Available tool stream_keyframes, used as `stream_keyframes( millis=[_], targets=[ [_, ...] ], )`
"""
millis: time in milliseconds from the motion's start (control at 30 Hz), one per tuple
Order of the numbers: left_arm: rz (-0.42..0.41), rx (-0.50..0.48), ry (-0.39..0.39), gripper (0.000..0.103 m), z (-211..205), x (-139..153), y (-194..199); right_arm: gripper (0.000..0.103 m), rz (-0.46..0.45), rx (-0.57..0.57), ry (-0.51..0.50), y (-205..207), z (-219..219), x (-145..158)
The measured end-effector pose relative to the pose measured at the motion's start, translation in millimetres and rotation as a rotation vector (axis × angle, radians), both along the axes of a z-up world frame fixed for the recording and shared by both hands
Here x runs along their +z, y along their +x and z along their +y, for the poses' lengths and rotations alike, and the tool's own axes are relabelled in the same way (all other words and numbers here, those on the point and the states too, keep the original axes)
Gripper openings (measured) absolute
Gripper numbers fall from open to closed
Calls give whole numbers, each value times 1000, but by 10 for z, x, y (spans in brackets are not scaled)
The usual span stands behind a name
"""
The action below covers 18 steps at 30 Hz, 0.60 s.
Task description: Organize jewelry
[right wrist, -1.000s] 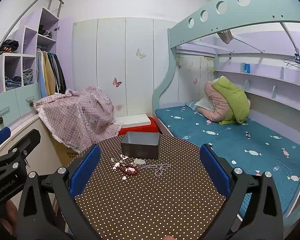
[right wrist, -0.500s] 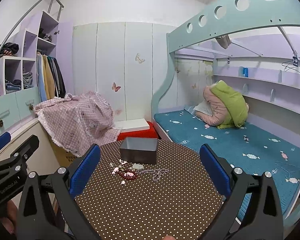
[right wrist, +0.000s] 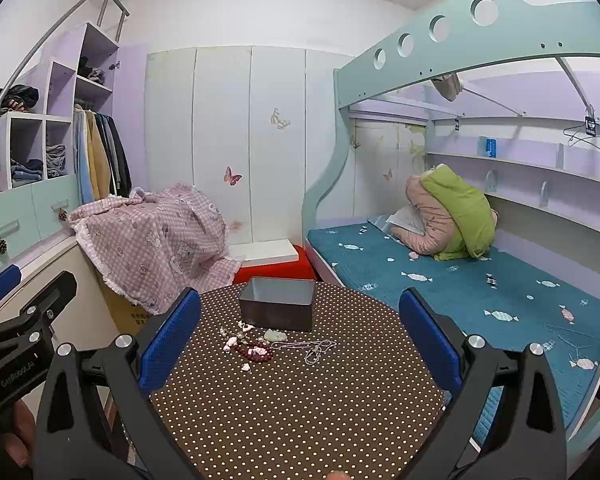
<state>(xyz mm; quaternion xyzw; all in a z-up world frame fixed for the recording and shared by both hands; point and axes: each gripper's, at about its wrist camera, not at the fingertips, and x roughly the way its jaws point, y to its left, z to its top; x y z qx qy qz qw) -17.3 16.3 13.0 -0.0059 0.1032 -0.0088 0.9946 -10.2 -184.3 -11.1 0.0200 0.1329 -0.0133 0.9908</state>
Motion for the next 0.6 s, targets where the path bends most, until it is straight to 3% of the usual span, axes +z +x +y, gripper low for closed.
stream_keyframes(
  millis=[600],
  targets=[
    [-5,0,-1,98,6,41,-6,96,2,6,-9,-2,14,24]
  ],
)
